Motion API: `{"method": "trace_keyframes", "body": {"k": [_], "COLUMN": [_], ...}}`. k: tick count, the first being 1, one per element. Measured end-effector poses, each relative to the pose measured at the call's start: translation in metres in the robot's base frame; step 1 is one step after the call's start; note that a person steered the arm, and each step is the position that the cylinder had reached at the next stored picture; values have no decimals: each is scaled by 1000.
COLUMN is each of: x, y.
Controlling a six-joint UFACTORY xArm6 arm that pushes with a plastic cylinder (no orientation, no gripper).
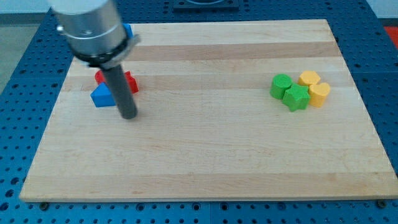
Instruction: Go to the right side of the blue cube
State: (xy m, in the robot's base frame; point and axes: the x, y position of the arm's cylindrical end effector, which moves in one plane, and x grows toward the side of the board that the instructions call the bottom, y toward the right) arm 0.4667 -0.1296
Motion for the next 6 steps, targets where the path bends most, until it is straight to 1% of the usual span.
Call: {"method": "trace_keyframes", "body": {"k": [1, 2, 4, 6], "x": [-20, -59, -164, -250], "y": [39, 44, 41, 17]}}
